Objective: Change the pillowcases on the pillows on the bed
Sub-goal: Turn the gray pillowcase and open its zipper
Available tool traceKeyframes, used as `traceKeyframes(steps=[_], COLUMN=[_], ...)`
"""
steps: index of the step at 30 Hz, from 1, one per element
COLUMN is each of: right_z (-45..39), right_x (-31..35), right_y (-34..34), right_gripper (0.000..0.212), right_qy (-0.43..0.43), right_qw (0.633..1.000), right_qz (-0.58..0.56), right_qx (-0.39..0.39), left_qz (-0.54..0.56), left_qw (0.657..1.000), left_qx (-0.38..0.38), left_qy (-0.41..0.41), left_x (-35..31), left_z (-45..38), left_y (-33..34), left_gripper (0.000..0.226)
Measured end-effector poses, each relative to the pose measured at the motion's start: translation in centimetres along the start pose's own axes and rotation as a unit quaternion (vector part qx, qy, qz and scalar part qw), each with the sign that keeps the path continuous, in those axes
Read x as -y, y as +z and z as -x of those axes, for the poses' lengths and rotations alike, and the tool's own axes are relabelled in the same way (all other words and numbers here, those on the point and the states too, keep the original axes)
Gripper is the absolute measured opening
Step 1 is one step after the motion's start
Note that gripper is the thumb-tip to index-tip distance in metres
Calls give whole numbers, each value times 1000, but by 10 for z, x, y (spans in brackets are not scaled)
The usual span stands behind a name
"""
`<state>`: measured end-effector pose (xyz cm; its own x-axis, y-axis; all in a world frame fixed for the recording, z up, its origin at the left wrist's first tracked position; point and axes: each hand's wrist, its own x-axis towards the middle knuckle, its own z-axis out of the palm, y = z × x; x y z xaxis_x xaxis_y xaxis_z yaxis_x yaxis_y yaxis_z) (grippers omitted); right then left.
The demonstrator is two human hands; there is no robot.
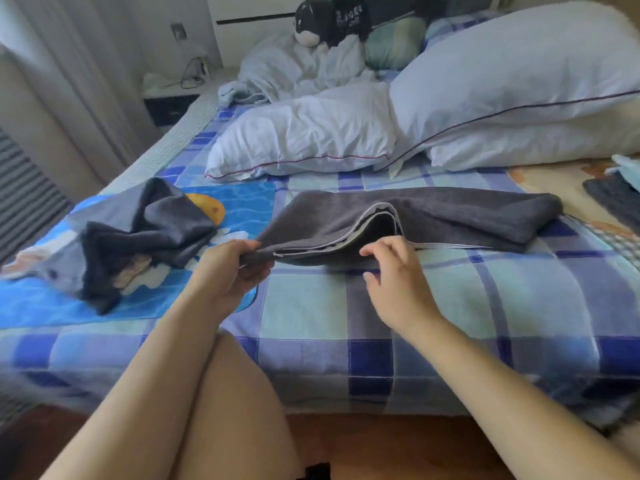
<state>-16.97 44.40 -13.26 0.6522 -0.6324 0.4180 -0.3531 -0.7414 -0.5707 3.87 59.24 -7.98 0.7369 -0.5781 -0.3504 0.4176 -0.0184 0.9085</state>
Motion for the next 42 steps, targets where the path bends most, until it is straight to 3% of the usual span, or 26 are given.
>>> traceKeyframes(steps=[3,5,9,12,19,23,26,28,33,35,37,39,40,42], right_z=[-5,-8,-6,-2,-16,-21,-23,-26,-30,-26,-21,-15,-12,-10], right_x=[36,55,76,86,95,99,110,112,53,27,14,12,14,17], right_y=[25,40,60,70,67,61,52,43,0,-21,-31,-31,-30,-28], right_gripper=[25,29,26,26,2,15,21,20,15,15,16,17,17,14], right_qy=[-82,-89,-19,42,70,89,96,89,126,168,170,132,110,59], right_qw=[995,994,996,991,977,973,982,991,979,971,972,978,981,985], right_qz=[38,45,-24,-76,-130,-198,-150,-77,86,85,54,29,26,36], right_qx=[-35,-46,-86,-106,-152,-84,-55,-61,-133,-149,-150,-157,-158,-160], left_qz=[-37,-48,-57,-69,-253,-323,-365,-349,-180,-213,-351,-514,-551,-531], left_qw=[999,997,986,978,930,895,868,874,936,938,905,817,779,748], left_qx=[30,63,152,182,101,34,-14,-42,-163,-177,-166,-193,-205,-165], left_qy=[1,6,36,71,247,306,337,336,256,209,175,175,217,363], left_x=[-1,-3,-5,-4,-3,-1,3,1,-8,-6,2,10,13,15], left_z=[9,12,19,22,27,26,26,25,-1,-14,-23,-20,-15,-2], left_y=[-3,-5,-7,-6,-5,-8,-6,-5,-32,-43,-43,-31,-22,2], left_gripper=[13,16,8,30,14,18,18,19,17,15,10,11,17,22])
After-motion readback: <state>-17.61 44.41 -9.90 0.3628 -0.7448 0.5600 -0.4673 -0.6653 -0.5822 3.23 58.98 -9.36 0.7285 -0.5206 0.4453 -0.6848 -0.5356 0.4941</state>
